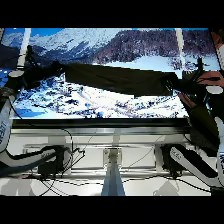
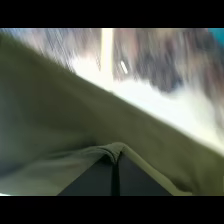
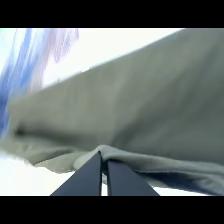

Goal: Fold the clothes and pants, and hang the long-sleeved shirts on hangers.

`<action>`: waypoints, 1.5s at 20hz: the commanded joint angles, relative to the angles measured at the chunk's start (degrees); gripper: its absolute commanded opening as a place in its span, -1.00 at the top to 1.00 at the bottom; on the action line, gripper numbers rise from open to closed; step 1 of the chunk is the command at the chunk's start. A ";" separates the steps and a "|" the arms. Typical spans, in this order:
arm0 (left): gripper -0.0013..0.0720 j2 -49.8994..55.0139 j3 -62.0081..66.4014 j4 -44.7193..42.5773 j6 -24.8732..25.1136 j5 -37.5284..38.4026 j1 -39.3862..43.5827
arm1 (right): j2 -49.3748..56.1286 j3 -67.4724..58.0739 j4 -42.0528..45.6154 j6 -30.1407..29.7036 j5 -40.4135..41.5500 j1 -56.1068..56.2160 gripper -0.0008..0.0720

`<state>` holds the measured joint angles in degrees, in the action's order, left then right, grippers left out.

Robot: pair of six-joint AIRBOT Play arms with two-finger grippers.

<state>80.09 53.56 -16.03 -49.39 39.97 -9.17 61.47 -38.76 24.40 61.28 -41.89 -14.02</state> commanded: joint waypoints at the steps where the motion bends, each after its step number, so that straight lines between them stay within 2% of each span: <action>1: 0.94 2.67 2.56 2.80 -1.20 -14.08 4.79 | 4.63 -3.45 -1.33 4.09 17.14 3.69 0.95; 6: 0.93 13.68 10.91 2.84 -1.18 -13.99 6.67 | 17.35 -11.98 -1.75 5.70 18.69 3.74 0.94; 7: 0.64 15.10 11.82 2.82 -1.18 -13.51 6.93 | 19.32 -13.18 -1.70 5.68 19.32 3.72 0.72; 8: -0.46 16.02 12.33 2.82 -1.18 -12.04 6.99 | 20.92 -13.97 -1.66 5.68 19.06 3.72 -0.08; 9: -0.99 16.28 12.37 2.69 -1.05 -11.28 6.97 | 21.73 -14.23 -1.62 5.68 18.67 3.72 -0.86; 10: -1.00 16.17 12.41 1.70 -0.09 -10.10 6.64 | 21.94 -14.23 -1.29 5.60 18.38 3.72 -0.94; 14: -1.00 16.02 12.68 -2.91 -0.79 -1.29 1.44 | 21.86 -14.58 6.49 5.55 14.38 3.65 -0.94; 15: -1.00 16.04 12.81 -6.54 -2.60 1.09 -0.42 | 21.88 -14.58 8.39 5.55 13.22 3.65 -0.93; 18: -1.00 16.31 15.19 -23.39 -14.69 7.65 -5.16 | 21.88 -14.58 11.47 5.55 10.71 3.65 -0.93; 20: -1.00 18.01 18.32 -28.81 -18.05 14.84 -6.86 | 21.88 -14.58 11.65 5.55 10.62 3.65 -0.93; 23: -1.00 22.91 22.56 -28.55 -17.90 22.56 -6.21 | 21.88 -14.58 11.65 5.55 10.08 3.67 -0.93; 25: -1.00 25.97 23.87 -28.46 -17.46 22.47 -4.42 | 21.88 -14.58 11.67 5.27 7.72 3.67 -0.93; 27: -0.99 27.76 24.57 -27.06 -14.62 20.76 -2.51 | 21.88 -15.32 12.02 2.93 4.17 3.72 -0.93; 28: -0.91 27.93 24.59 -25.57 -12.11 19.19 -1.64 | 21.88 -16.20 12.04 0.66 2.29 3.78 -0.92; 29: -0.58 27.93 24.61 -24.04 -10.10 17.18 -0.74 | 21.88 -17.18 12.11 -0.96 1.03 3.98 -0.92; 30: -0.07 27.93 24.72 -22.84 -9.94 15.28 -0.02 | 21.88 -18.36 12.13 -1.40 0.24 4.46 -0.91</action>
<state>106.78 77.49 -41.08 -62.70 58.43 -11.20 83.35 -55.13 36.25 63.40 -37.36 -10.11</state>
